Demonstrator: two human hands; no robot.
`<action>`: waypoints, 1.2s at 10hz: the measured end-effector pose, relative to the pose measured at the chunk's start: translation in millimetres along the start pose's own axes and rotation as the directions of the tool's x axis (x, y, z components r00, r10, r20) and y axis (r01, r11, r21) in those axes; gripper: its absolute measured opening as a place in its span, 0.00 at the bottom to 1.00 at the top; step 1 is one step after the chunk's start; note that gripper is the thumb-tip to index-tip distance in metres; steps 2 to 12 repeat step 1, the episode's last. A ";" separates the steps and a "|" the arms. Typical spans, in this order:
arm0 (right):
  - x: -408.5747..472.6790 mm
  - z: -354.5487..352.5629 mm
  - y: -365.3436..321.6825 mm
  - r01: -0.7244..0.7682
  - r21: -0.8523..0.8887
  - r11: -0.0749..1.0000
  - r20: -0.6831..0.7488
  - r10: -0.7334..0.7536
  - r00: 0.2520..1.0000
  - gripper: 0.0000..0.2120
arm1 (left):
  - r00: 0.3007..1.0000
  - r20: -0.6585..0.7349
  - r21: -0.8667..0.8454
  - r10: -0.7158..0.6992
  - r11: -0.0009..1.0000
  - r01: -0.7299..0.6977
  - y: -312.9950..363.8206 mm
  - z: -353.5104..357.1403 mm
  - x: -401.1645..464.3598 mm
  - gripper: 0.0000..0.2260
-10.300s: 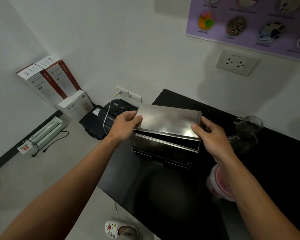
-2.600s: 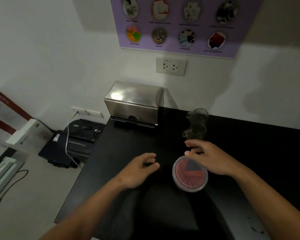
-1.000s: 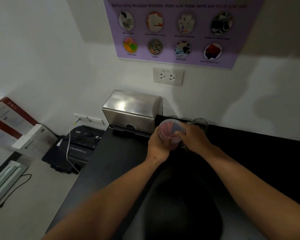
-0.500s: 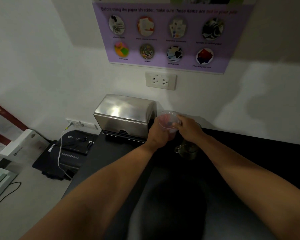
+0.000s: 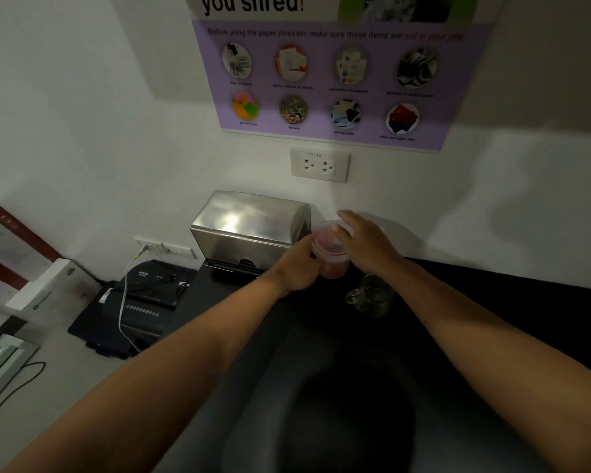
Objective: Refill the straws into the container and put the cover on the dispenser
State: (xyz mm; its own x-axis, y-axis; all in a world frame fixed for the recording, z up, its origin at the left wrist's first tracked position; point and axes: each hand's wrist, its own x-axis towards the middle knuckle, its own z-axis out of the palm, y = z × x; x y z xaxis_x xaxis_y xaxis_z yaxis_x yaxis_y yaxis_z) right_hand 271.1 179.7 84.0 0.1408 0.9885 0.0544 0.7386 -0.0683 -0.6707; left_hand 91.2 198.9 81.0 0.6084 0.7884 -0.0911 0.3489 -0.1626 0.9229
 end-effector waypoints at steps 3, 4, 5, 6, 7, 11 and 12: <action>-5.2 -10.0 -21.3 0.102 -0.001 0.995 0.004 -0.102 0.995 0.24 | 0.986 -0.086 0.042 -0.142 0.988 0.146 1.8 -27.8 -20.0 0.18; -5.2 -10.0 -21.3 0.102 -0.001 0.995 0.004 -0.102 0.995 0.24 | 0.986 -0.086 0.042 -0.142 0.988 0.146 1.8 -27.8 -20.0 0.18; -5.2 -10.0 -21.3 0.102 -0.001 0.995 0.004 -0.102 0.995 0.24 | 0.986 -0.086 0.042 -0.142 0.988 0.146 1.8 -27.8 -20.0 0.18; -5.2 -10.0 -21.3 0.102 -0.001 0.995 0.004 -0.102 0.995 0.24 | 0.986 -0.086 0.042 -0.142 0.988 0.146 1.8 -27.8 -20.0 0.18; -5.2 -10.0 -21.3 0.102 -0.001 0.995 0.004 -0.102 0.995 0.24 | 0.986 -0.086 0.042 -0.142 0.988 0.146 1.8 -27.8 -20.0 0.18; -5.2 -10.0 -21.3 0.102 -0.001 0.995 0.004 -0.102 0.995 0.24 | 0.986 -0.086 0.042 -0.142 0.988 0.146 1.8 -27.8 -20.0 0.18; -5.2 -10.0 -21.3 0.102 -0.001 0.995 0.004 -0.102 0.995 0.24 | 0.986 -0.086 0.042 -0.142 0.988 0.146 1.8 -27.8 -20.0 0.18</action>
